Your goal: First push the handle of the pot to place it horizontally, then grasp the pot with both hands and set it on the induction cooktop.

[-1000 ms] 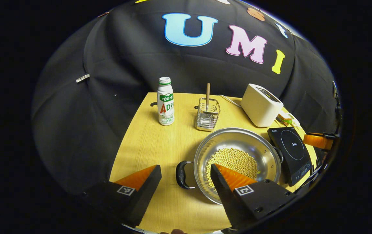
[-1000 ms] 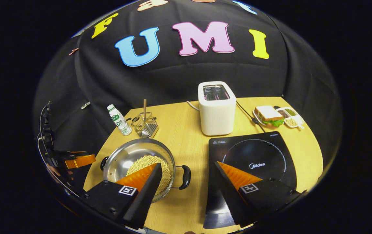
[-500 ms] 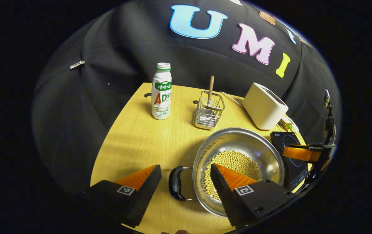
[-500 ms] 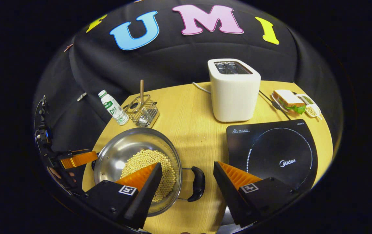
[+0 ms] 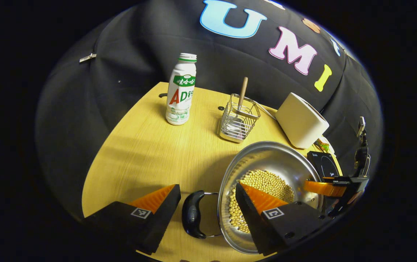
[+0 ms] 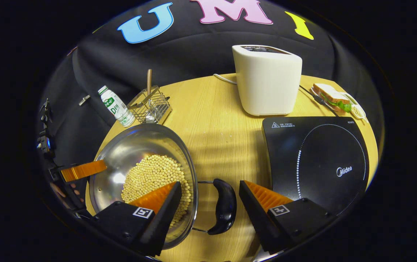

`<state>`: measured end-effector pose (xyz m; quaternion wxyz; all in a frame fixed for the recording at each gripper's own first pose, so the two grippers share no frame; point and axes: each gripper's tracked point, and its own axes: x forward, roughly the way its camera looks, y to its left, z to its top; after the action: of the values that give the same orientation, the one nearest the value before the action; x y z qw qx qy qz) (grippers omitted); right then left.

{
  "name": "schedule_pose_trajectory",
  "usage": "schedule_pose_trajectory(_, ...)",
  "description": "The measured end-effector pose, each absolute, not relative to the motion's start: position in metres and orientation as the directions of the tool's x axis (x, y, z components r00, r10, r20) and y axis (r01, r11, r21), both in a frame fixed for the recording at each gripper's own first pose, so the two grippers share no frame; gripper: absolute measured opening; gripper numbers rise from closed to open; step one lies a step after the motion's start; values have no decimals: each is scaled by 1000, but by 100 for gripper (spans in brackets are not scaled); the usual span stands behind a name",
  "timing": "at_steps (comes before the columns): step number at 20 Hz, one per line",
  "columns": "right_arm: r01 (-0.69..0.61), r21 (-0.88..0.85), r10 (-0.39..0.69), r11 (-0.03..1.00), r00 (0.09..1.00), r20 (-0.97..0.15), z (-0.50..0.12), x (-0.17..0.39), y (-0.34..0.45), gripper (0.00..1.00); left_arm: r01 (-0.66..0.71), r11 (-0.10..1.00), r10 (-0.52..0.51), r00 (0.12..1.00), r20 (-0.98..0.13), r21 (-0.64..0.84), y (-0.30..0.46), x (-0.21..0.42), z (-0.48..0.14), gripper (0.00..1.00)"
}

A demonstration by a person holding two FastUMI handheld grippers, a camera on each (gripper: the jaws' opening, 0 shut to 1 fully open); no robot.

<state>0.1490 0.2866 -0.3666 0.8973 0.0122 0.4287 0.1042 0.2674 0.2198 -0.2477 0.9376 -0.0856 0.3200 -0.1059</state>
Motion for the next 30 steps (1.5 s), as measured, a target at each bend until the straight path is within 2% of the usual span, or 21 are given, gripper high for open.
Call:
schedule_pose_trajectory(4,-170,125,204,977,605,-770,-375,146,291,98,118,960,-251,758,-602,-252,221,269,-265,93)
schedule_pose_trajectory(8,-176,117,201,977,596,-778,-381,144,296,95,116,961,-250,746,-617,-249,224,266,-278,84)
schedule_pose_trajectory(10,-179,106,193,978,589,-785,-383,142,294,85,122,961,-254,742,-620,-248,223,267,-281,82)
schedule_pose_trajectory(12,-173,82,169,982,588,-791,-384,143,288,83,128,960,-259,742,-618,-249,219,268,-281,78)
schedule_pose_trajectory(13,-173,73,163,982,588,-792,-384,143,285,79,133,960,-263,741,-618,-248,218,268,-282,72)
schedule_pose_trajectory(14,-174,67,158,982,588,-793,-383,142,285,67,130,963,-252,743,-620,-235,218,269,-283,69)
schedule_pose_trajectory(15,-172,67,157,983,589,-793,-384,142,284,69,134,966,-247,741,-624,-223,219,268,-284,64)
schedule_pose_trajectory(19,-174,65,157,983,589,-793,-385,143,284,66,137,967,-244,728,-641,-212,219,265,-288,66)
schedule_pose_trajectory(22,-166,70,154,984,578,-801,-389,146,286,63,132,965,-250,728,-638,-228,220,262,-286,63)
schedule_pose_trajectory(23,-172,66,155,983,578,-801,-386,142,286,58,127,965,-248,730,-637,-231,221,262,-286,62)
schedule_pose_trajectory(24,-178,60,154,982,579,-800,-386,141,286,61,124,965,-246,730,-638,-230,221,260,-285,61)
schedule_pose_trajectory(30,-209,52,166,976,576,-800,-374,128,290,61,106,970,-226,729,-647,-220,226,242,-277,59)
